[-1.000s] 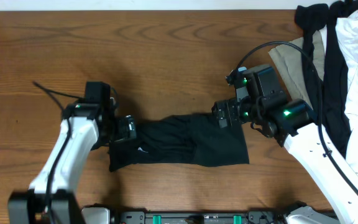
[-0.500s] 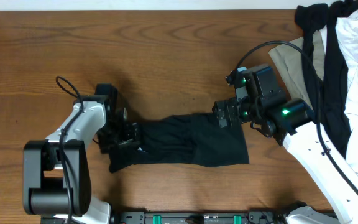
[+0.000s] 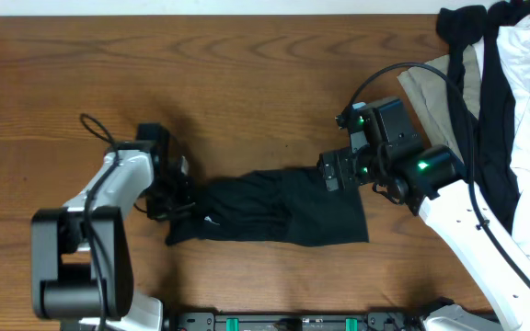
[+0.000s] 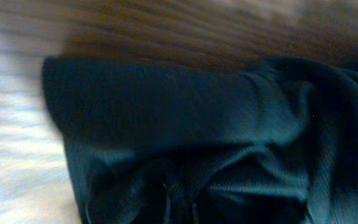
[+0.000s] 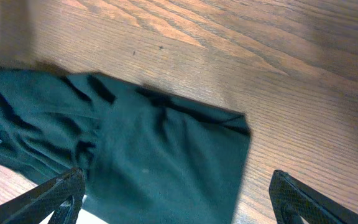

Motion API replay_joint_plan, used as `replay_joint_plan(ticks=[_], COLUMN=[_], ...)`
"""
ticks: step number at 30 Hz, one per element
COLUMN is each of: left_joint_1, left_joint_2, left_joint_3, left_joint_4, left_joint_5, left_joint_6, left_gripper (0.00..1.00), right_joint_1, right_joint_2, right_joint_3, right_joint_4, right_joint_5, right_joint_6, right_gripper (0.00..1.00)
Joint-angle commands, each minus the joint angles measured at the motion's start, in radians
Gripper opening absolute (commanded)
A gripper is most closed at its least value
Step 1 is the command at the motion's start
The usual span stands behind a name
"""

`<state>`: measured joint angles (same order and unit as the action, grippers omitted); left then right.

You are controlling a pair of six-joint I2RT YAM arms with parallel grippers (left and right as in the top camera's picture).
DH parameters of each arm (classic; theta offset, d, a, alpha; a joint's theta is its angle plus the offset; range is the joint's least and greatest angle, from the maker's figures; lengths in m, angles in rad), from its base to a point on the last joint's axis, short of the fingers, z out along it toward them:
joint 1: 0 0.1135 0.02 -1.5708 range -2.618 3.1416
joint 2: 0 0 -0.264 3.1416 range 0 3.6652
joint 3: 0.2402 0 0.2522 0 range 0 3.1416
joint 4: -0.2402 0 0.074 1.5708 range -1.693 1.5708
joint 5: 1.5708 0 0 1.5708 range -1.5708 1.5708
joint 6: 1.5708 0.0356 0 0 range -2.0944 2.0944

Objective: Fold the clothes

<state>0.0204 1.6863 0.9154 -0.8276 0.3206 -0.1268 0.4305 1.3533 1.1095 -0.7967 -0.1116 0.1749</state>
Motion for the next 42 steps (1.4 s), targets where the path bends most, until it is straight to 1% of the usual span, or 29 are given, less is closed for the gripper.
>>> replay_joint_plan(ticks=[1, 5, 10, 12, 15, 17, 19, 21, 24, 28, 32, 35, 36, 39, 42], left_joint_1=[0.075, 0.183, 0.310, 0.340, 0.351, 0.332, 0.299, 0.240, 0.139, -0.034, -0.195, -0.298, -0.339, -0.426, -0.495], left_joint_2=[-0.100, -0.199, -0.292, -0.317, -0.358, -0.388, -0.415, -0.446, -0.476, -0.479, -0.472, -0.468, -0.465, -0.453, -0.428], left_joint_3=[0.008, 0.011, 0.018, 0.027, 0.041, 0.043, 0.043, 0.043, 0.043, 0.042, 0.042, 0.042, 0.042, 0.042, 0.042], left_joint_4=[-0.017, -0.021, -0.021, -0.021, -0.028, -0.028, -0.028, -0.028, -0.024, 0.007, 0.066, 0.132, 0.157, 0.194, 0.219], left_joint_5=[-0.083, -0.094, -0.082, -0.018, 0.148, 0.268, 0.340, 0.372, 0.371, 0.357, 0.269, 0.246, 0.218, 0.121, 0.073], left_joint_6=[-0.005, -0.005, -0.024, -0.023, -0.023, -0.024, -0.024, -0.045, -0.071, -0.123, -0.191, -0.214, -0.235, -0.311, -0.349], left_gripper=[0.06, 0.06, 0.06, 0.06, 0.06, 0.06, 0.06, 0.06, 0.06, 0.06, 0.06, 0.07, 0.07, 0.10, 0.11], right_joint_1=[-0.013, -0.014, -0.032, -0.041, -0.057, -0.064, -0.066, -0.066, -0.066, -0.066, -0.066, -0.066, -0.066, -0.064, -0.064], right_joint_2=[0.008, 0.008, 0.008, 0.008, 0.008, 0.008, 0.008, 0.008, 0.008, 0.008, 0.008, 0.008, 0.008, 0.008, 0.008], right_joint_3=[-0.010, -0.010, -0.010, -0.009, -0.010, -0.009, -0.010, -0.010, -0.009, -0.010, -0.009, -0.010, -0.010, -0.010, -0.010], right_joint_4=[-0.008, -0.009, -0.013, -0.021, -0.033, -0.037, -0.037, -0.039, -0.041, -0.056, -0.076, -0.086, -0.090, -0.096, -0.103], right_joint_5=[0.061, 0.109, 0.111, 0.111, 0.111, 0.111, 0.111, 0.111, 0.108, 0.108, 0.108, 0.108, 0.108, 0.107, 0.107], right_joint_6=[0.027, 0.070, 0.083, 0.083, 0.083, 0.083, 0.083, 0.088, 0.095, 0.103, 0.110, 0.111, 0.119, 0.125, 0.125], right_gripper=[0.93, 0.93, 0.93, 0.93, 0.93, 0.93, 0.93, 0.93, 0.93, 0.93, 0.93, 0.93, 0.93, 0.93, 0.93])
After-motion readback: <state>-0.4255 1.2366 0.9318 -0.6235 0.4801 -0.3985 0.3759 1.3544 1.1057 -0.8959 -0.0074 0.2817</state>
